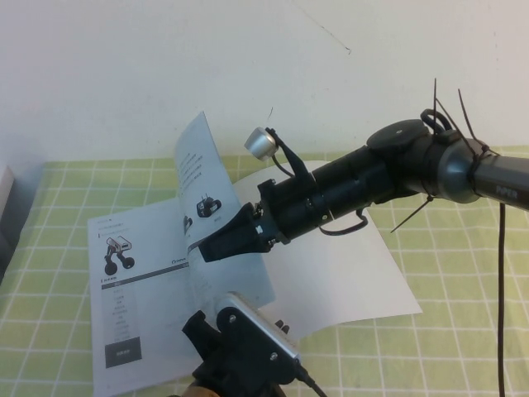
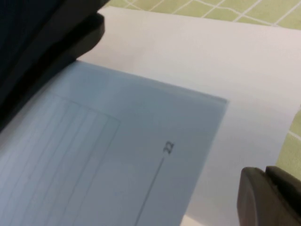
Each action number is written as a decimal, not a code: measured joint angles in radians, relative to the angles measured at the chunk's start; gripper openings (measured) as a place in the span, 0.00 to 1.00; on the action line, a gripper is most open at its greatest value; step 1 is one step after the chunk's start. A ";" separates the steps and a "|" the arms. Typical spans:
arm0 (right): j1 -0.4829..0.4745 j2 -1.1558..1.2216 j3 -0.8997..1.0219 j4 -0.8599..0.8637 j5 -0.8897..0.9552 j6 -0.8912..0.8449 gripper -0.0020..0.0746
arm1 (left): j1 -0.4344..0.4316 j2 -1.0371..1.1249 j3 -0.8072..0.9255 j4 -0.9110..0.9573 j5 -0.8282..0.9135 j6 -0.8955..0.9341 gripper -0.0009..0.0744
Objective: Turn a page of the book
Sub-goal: Open the closed book
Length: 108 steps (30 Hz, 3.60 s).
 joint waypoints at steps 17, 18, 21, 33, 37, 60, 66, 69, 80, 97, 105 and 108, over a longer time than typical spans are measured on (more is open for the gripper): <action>-0.002 0.000 -0.007 -0.008 0.000 0.015 0.17 | 0.112 0.133 -0.066 -0.106 0.018 0.024 0.01; -0.005 0.000 -0.015 -0.010 0.000 0.018 0.17 | 0.112 0.133 -0.066 -0.101 0.022 0.018 0.01; -0.017 0.000 -0.059 -0.020 0.002 0.040 0.17 | 0.114 0.133 -0.066 -0.080 0.040 -0.010 0.01; -0.144 -0.001 -0.355 -0.405 0.027 0.182 0.17 | 0.114 0.133 -0.066 -0.069 0.064 -0.048 0.01; -0.167 0.029 -0.357 -0.523 0.032 0.245 0.13 | 0.116 0.133 -0.066 -0.069 0.066 -0.048 0.01; -0.161 0.224 -0.367 -0.742 0.036 0.538 0.02 | 0.118 -0.291 -0.058 -0.305 0.274 -0.104 0.01; -0.161 0.204 -0.367 -0.809 0.037 0.580 0.02 | 0.118 -0.397 -0.056 -0.323 0.340 -0.086 0.01; -0.161 0.180 -0.363 -0.881 0.037 0.590 0.02 | 0.118 -0.425 -0.056 -0.370 0.333 -0.022 0.01; -0.229 -0.029 -0.094 -0.877 0.018 0.521 0.02 | 0.118 -0.632 -0.052 -0.696 0.284 0.346 0.01; -0.247 -0.808 0.601 -0.317 -0.332 -0.116 0.02 | 0.118 -1.305 -0.018 -1.189 0.190 1.175 0.01; -0.247 -1.055 0.831 -0.047 -0.366 -0.403 0.02 | 0.118 -1.434 0.027 -1.199 0.083 1.215 0.01; -0.247 -1.135 0.880 -0.019 -0.370 -0.470 0.02 | 0.118 -1.440 0.036 -1.202 0.060 1.224 0.01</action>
